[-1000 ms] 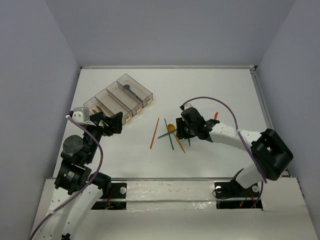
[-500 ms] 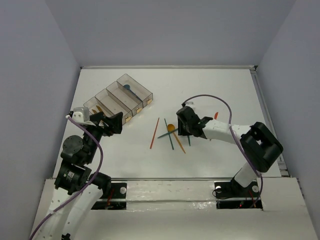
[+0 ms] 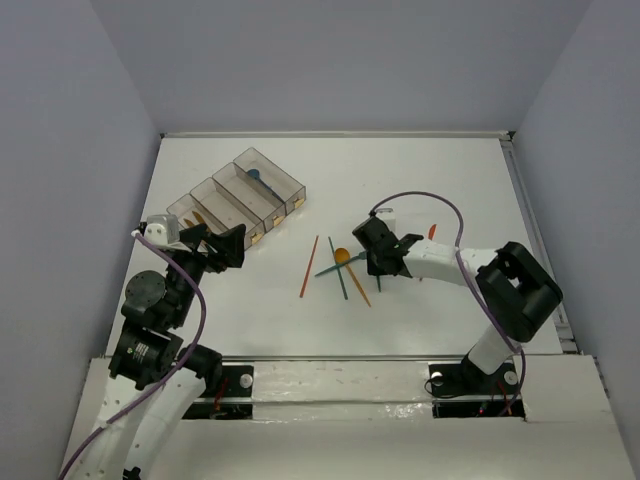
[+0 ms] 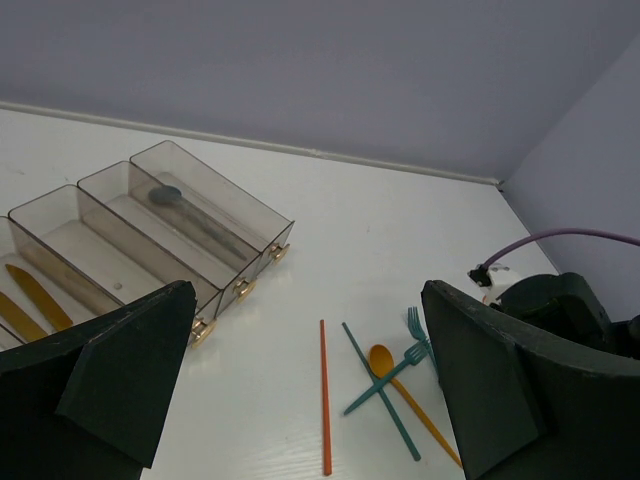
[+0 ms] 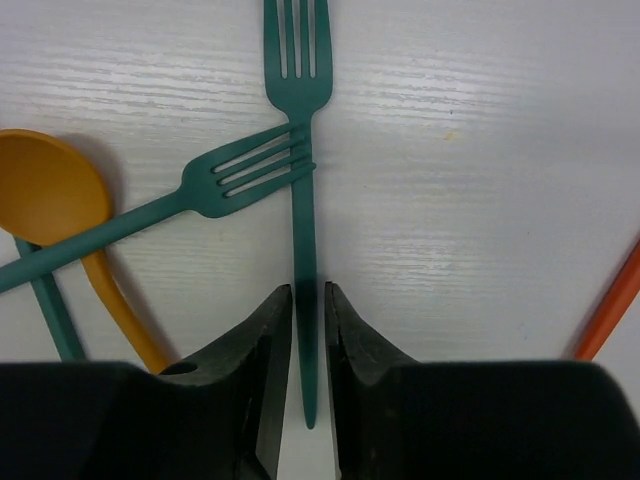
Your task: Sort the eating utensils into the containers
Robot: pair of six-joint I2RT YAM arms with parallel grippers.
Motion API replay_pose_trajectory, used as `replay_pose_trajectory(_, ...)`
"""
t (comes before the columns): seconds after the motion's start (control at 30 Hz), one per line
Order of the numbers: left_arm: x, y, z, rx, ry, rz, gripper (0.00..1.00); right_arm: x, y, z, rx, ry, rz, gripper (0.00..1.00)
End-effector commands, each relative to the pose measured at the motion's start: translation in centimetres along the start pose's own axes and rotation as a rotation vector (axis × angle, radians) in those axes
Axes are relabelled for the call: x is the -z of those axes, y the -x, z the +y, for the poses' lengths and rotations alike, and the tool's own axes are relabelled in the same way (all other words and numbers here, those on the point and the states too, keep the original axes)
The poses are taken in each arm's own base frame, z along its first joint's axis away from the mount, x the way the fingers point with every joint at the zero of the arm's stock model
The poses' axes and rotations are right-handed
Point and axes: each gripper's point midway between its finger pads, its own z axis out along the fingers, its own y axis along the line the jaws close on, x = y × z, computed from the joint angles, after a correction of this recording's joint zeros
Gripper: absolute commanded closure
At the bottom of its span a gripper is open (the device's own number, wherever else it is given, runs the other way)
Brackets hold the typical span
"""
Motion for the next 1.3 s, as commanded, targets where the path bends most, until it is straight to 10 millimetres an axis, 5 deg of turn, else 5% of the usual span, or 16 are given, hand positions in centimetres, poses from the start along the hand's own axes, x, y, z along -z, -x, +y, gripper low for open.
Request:
replay_pose_trajectory(0.0, 0.3, 2.3, -0.9, 0.007, -0.034, -0.072, 0.01, -0.8, -0.4, -0.5, 0.012, -0.034, 0.016, 0.78)
replay_pose_trajectory(0.33, 0.3, 2.3, -0.9, 0.007, -0.034, -0.071, 0.01, -1.0, 1.0, -2.2, -0.01, -0.105, -0.022, 1.0)
replay_pose_trajectory(0.7, 0.3, 2.3, -1.0, 0.007, -0.037, -0.073, 0.01, 2.4, 8.5, -4.4, 0.038, -0.262, -0.23, 1.0)
replay_pose_trajectory(0.8, 0.3, 2.3, -1.0, 0.007, -0.037, -0.073, 0.01, 3.3, 11.5, -1.2, 0.07, -0.092, -0.308, 1.0)
replay_pose_trajectory(0.93, 0.4, 2.5, -1.0, 0.009, -0.037, -0.078, 0.01, 6.9, 15.2, 8.6, 0.078, 0.411, -0.419, 1.0)
replay_pose_trajectory(1.07, 0.4, 2.6, -1.0, 0.005, -0.037, -0.078, 0.01, 9.2, 19.3, 15.0, 0.107, 0.642, -0.529, 1.0)
replay_pose_trajectory(1.1, 0.4, 2.5, -1.0, 0.005, -0.035, -0.077, 0.01, 7.5, 19.2, 16.3, 0.12, 0.656, -0.508, 1.0)
replay_pose_trajectory(1.13, 0.4, 2.5, -1.0, 0.004, -0.036, -0.075, 0.01, 9.6, 20.5, 19.3, 0.144, 0.755, -0.545, 1.0)
replay_pose_trajectory(1.2, 0.4, 2.5, -1.0, 0.004, -0.037, -0.074, 0.01, 8.0, 20.1, 22.3, 0.178, 0.795, -0.523, 1.0)
replay_pose_trajectory(1.27, 0.4, 2.5, -0.9, 0.004, -0.035, -0.075, 0.01, 9.1, 22.5, 24.8, 0.188, 0.841, -0.571, 1.0)
